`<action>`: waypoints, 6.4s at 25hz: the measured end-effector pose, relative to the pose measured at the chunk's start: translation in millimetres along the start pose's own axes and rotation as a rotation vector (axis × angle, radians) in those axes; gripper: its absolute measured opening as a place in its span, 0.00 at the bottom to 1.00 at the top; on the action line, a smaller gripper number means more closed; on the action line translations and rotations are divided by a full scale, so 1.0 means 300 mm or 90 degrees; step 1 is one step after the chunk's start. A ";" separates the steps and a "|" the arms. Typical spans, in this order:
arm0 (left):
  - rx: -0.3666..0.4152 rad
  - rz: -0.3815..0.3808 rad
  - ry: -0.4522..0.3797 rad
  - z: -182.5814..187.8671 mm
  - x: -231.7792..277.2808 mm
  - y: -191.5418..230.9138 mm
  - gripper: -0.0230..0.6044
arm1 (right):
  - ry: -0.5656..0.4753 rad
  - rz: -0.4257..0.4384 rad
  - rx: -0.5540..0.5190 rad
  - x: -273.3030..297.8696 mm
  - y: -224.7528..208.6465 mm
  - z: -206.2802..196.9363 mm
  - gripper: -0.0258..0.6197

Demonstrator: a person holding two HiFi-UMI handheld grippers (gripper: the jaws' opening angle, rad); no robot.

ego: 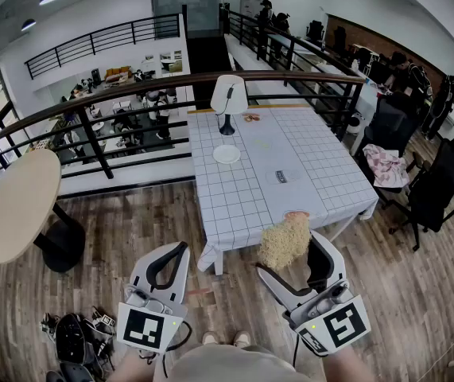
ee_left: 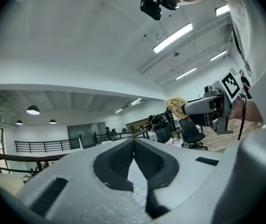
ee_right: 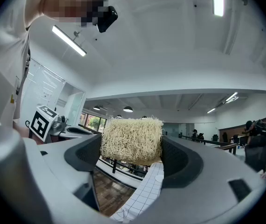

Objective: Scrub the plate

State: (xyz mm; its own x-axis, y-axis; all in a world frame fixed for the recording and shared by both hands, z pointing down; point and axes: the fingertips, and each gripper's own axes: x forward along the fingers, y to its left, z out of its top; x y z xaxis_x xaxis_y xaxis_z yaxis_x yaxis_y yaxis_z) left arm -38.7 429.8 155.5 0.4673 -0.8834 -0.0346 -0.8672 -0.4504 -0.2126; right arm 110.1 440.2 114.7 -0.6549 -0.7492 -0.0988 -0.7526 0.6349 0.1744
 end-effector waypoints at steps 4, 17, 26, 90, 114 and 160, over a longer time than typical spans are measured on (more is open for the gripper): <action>-0.002 -0.002 0.009 -0.014 0.008 -0.002 0.06 | 0.000 0.000 0.004 0.008 -0.007 -0.011 0.65; -0.014 0.003 0.008 -0.018 0.026 -0.013 0.06 | -0.007 -0.001 0.026 -0.004 -0.038 -0.010 0.65; -0.016 0.016 -0.002 -0.020 0.038 -0.034 0.06 | 0.003 0.008 0.017 -0.007 -0.071 -0.041 0.65; -0.106 -0.034 0.010 -0.378 0.783 0.651 0.06 | 0.106 0.014 0.031 0.932 -0.479 -0.411 0.65; -0.133 -0.119 0.055 -0.515 1.236 0.946 0.06 | 0.149 -0.029 0.036 1.432 -0.702 -0.584 0.65; -0.551 -0.154 0.420 -1.685 1.978 0.773 0.22 | 0.370 -0.039 0.090 1.784 -1.134 -1.740 0.65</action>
State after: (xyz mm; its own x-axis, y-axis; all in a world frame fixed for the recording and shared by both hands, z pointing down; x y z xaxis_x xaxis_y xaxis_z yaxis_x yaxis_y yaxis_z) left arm -49.5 -264.2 579.3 0.6803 -0.5397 0.4959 -0.7130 -0.3309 0.6182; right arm 51.1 -275.3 513.8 -0.4961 -0.7401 0.4540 -0.8153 0.5769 0.0496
